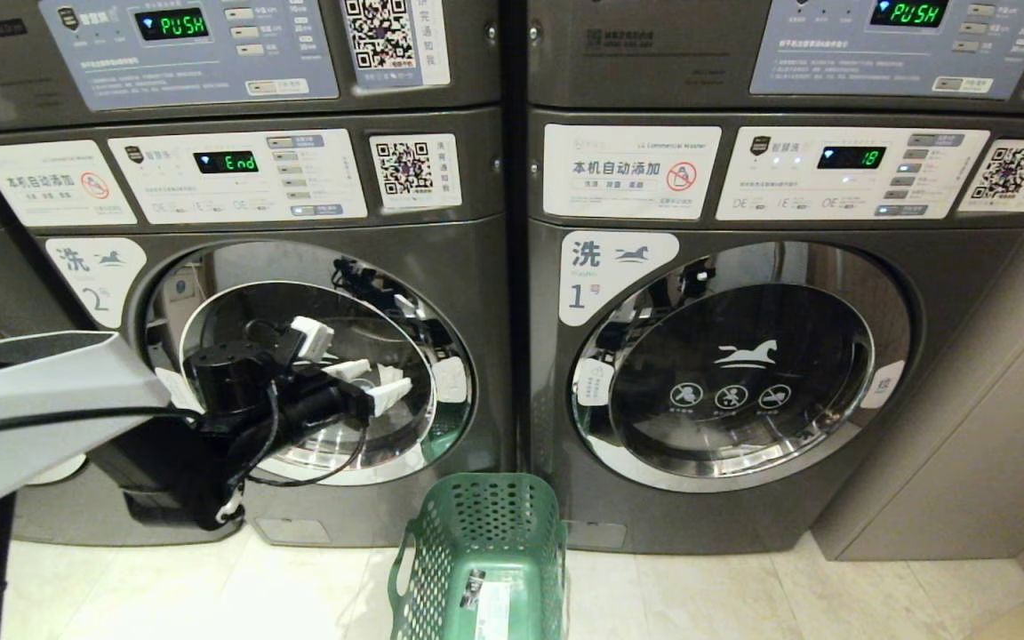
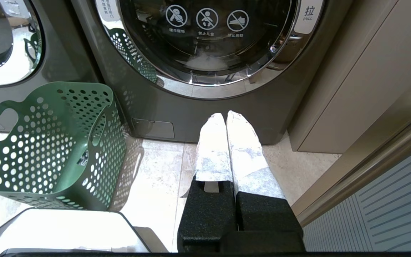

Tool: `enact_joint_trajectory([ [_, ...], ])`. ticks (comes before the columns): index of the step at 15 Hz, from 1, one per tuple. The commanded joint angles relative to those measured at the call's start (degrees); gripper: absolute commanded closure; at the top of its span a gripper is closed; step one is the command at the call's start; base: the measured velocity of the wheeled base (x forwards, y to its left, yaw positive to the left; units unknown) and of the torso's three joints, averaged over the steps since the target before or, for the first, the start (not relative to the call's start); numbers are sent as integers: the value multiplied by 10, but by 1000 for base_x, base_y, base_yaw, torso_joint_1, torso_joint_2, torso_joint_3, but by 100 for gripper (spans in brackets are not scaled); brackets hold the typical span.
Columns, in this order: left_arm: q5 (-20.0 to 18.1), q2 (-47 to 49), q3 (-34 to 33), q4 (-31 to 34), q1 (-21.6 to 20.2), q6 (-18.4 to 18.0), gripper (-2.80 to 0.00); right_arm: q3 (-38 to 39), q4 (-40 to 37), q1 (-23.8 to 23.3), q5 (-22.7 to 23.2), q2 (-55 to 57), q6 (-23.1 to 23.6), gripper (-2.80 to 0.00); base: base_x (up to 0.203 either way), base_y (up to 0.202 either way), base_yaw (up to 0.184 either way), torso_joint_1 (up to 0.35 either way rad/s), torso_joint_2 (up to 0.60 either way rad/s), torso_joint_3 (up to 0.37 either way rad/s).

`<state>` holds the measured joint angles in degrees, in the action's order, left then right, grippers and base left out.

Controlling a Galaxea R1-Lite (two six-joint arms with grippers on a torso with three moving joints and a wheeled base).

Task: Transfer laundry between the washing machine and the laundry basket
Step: Open the lid of the washing machine

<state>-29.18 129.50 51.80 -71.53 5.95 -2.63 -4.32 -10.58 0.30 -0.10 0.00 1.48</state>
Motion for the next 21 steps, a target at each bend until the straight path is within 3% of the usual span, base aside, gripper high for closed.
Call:
enact_joint_trajectory([
  [1, 15, 60, 56, -10, 21, 0, -280, 0, -1, 0, 0, 1, 0, 0, 0, 0, 0, 0, 0, 0],
  [3, 50, 89, 99, -11, 32, 0, -280, 0, -1, 0, 0, 1, 0, 0, 0, 0, 0, 0, 0, 0],
  [5, 70, 97, 100, -11, 39, -1, -280, 0, -1, 0, 0, 1, 0, 0, 0, 0, 0, 0, 0, 0],
  [9, 69, 115, 103, -12, 39, 0, -280, 0, -1, 0, 0, 1, -1, 0, 0, 0, 0, 0, 0, 0],
  [21, 66, 204, 230, -4, 53, 7, -280, 0, -1, 0, 0, 1, -1, 0, 0, 0, 0, 0, 0, 0],
])
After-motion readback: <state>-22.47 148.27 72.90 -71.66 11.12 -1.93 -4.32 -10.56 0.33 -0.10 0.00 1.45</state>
